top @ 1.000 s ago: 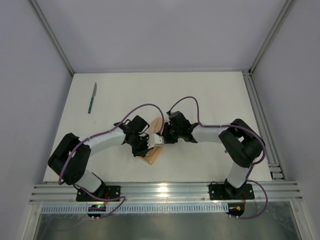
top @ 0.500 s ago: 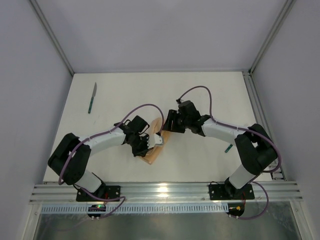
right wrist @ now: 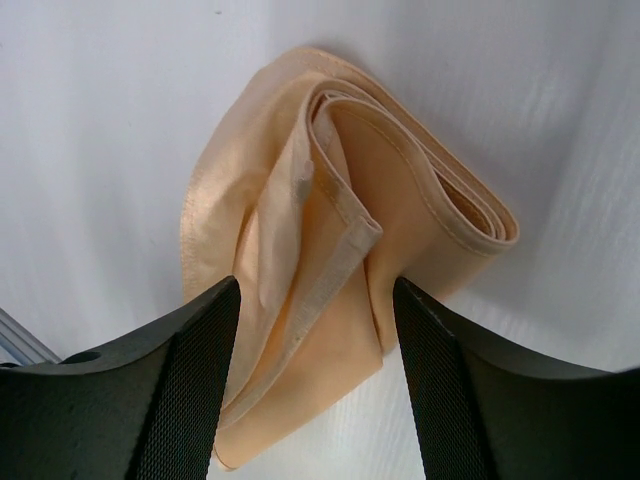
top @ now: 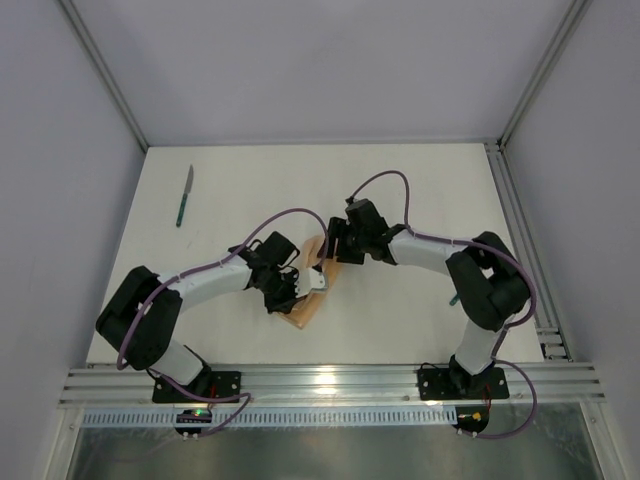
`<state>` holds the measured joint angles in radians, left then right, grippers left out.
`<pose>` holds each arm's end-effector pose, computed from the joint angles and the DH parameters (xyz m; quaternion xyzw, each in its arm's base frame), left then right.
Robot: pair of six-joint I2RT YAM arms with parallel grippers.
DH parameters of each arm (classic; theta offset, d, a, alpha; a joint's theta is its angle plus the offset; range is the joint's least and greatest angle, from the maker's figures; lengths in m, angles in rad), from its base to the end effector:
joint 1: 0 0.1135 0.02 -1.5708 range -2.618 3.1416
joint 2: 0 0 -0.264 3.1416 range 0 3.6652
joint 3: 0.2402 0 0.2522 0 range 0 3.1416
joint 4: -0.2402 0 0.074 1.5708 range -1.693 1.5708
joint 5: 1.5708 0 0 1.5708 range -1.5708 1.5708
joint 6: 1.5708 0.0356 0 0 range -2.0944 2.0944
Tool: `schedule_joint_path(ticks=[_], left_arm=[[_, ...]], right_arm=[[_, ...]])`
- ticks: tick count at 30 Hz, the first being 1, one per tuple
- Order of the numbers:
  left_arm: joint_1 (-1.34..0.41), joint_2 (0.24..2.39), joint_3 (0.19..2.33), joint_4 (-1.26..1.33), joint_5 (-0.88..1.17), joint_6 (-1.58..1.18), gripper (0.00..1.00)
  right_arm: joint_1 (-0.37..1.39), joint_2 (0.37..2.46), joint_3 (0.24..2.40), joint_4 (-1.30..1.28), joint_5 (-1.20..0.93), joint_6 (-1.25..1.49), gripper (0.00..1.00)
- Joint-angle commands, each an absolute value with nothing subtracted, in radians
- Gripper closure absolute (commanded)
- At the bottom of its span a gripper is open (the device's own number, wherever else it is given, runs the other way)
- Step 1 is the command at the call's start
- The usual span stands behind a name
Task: Fold the napkin into a case and place the utensils inside
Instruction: Fold the 2/3-rectangle-folded napkin at the center of the board.
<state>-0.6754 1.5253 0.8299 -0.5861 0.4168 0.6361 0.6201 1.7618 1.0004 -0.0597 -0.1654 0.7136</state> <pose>0.1977 -0.1769 0.1642 0.6140 0.7492 -0.2075 0.1370 0.2922 0.2158 0.1673 0.0131 0.9278 0.2861 0.2392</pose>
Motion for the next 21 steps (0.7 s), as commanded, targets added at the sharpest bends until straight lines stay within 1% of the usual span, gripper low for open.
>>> schedule_joint_path(ticks=[1,6,10,11,12,14,15,18,19,20,21], left_arm=[[-0.683,1.517,0.825,-0.563,0.403,0.643,0.99],[-0.683,1.517,0.827,-0.564,0.397,0.649,0.99],[-0.684,1.509,0.828,-0.569,0.41,0.649,0.99],[-0.683,1.508,0.828,-0.571,0.414,0.647,0.99],[-0.683,1.508,0.83,-0.574,0.417,0.646,0.99],[-0.683,1.508,0.831,-0.578,0.423,0.644,0.99],[-0.683,1.508,0.833,-0.584,0.434,0.643,0.99],[-0.683,1.508,0.841,-0.595,0.446,0.634,0.97],[-0.683,1.506,0.844,-0.598,0.452,0.629,0.96],[-0.681,1.508,0.854,-0.604,0.457,0.624,0.88],[-0.68,1.506,0.861,-0.607,0.463,0.617,0.84]], right_arm=[[0.637,1.778,1.074,-0.031,-0.133,0.71,0.33],[0.637,1.83,1.1,-0.037,-0.115,0.698,0.36],[0.635,1.879,1.114,-0.042,-0.118,0.696,0.43],[0.637,1.884,1.109,-0.035,-0.117,0.698,0.48],[0.637,1.884,1.105,-0.031,-0.118,0.698,0.59],[0.635,1.885,1.095,-0.02,-0.12,0.693,0.72],[0.635,1.885,1.085,-0.009,-0.121,0.692,0.82],[0.635,1.887,1.057,0.039,-0.136,0.692,0.92],[0.635,1.887,1.051,0.051,-0.143,0.695,0.94],[0.635,1.888,1.045,0.06,-0.147,0.698,0.95],[0.634,1.89,1.032,0.08,-0.15,0.698,0.96]])
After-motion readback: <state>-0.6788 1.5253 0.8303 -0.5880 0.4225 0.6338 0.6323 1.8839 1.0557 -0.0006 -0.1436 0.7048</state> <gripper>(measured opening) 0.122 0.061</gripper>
